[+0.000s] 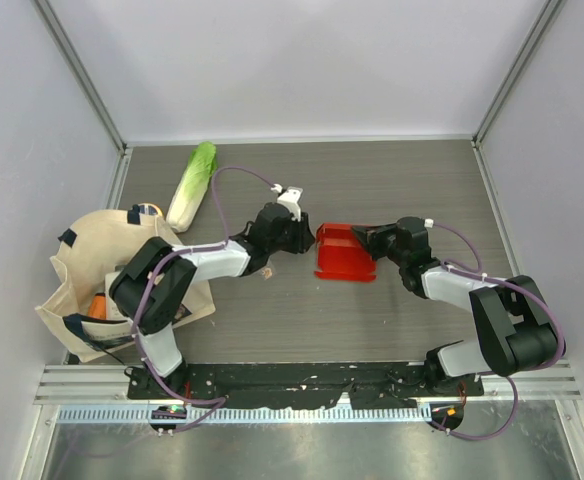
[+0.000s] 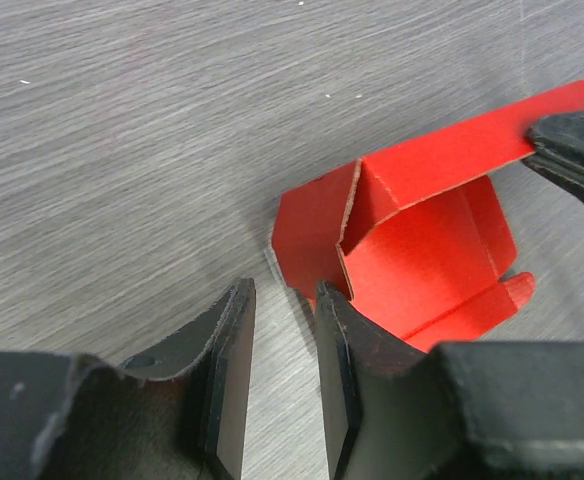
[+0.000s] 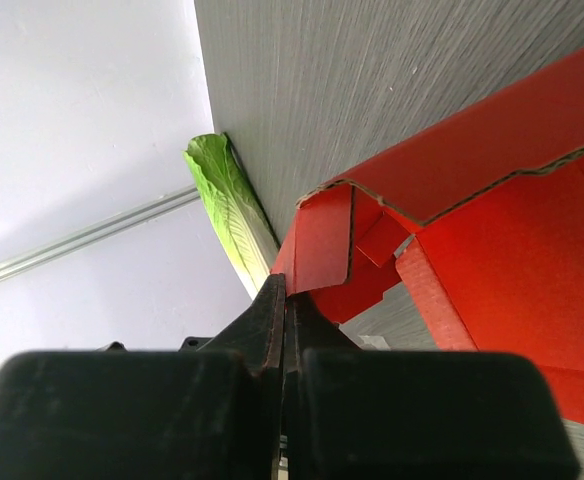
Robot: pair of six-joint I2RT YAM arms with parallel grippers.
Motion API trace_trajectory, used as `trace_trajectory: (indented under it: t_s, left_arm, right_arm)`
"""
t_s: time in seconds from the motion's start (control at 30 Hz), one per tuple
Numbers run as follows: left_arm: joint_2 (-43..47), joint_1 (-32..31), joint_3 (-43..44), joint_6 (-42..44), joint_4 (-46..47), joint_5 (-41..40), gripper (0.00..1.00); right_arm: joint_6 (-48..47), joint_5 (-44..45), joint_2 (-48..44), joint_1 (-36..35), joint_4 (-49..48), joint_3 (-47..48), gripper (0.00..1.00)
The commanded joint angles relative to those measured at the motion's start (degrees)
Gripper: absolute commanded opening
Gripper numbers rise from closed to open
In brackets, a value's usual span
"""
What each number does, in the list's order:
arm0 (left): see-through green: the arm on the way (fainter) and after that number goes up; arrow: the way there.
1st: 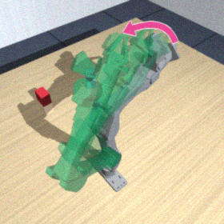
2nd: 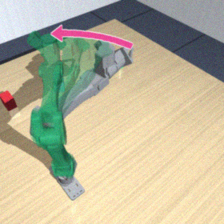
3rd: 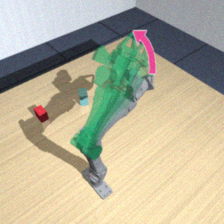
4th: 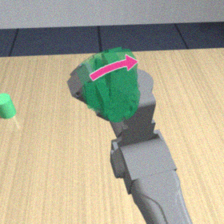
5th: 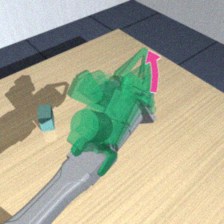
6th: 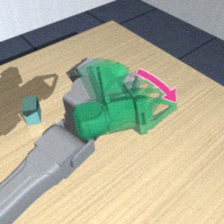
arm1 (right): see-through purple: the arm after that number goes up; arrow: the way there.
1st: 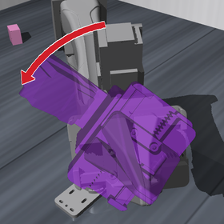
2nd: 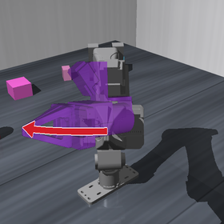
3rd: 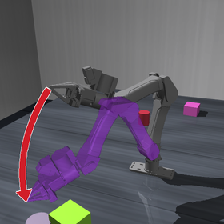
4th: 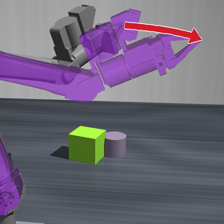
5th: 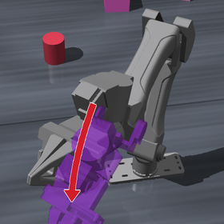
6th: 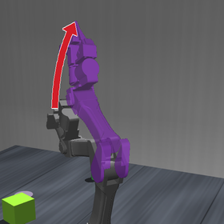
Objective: Fold the paper box
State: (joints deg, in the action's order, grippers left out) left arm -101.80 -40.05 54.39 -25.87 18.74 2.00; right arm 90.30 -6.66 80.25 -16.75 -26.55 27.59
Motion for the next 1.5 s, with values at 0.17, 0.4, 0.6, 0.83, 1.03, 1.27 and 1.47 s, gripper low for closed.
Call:
trace_trajectory:
  t_s: [0.17, 0.4, 0.6, 0.83, 1.03, 1.27, 1.47]
  left_arm:
    - [-0.9, 2.3, 2.8, 7.1, 2.4, 4.8, 0.42]
    - [-3.9, 2.3, 4.5, 6.9, 6.8, 15.6, 0.45]
    - [-4.3, 2.3, 3.4, 3.1, 11.9, 17.3, 0.44]
    - [-1.7, 2.1, 5.2, -1.9, 1.2, 10.5, 0.46]
    - [2.8, 1.5, -1.6, -5.2, -0.5, 6.3, 0.52]
    - [4.1, 0.9, -2.6, -7.6, -3.2, 3.1, 0.47]
    - [0.6, -1.0, 0.0, -10.4, -4.1, 1.0, 0.46]
  right_arm:
    - [-1.4, -0.1, -1.0, 0.4, -0.3, 0.2, 0.01]
    - [-1.6, -0.7, -0.4, 0.5, -0.5, 0.1, 0.01]
    - [-3.7, -0.5, -0.8, 0.5, 0.8, -0.2, 0.01]
    - [-3.9, -0.2, -1.7, 0.6, -0.8, -2.3, 0.01]
    - [-3.6, -0.3, -2.6, 1.4, 0.2, -1.5, 0.01]
    - [-0.5, -2.4, -1.6, 2.4, -0.9, -1.6, 0.01]
    - [3.7, -4.0, -0.5, 3.0, 1.8, -0.2, 0.01]
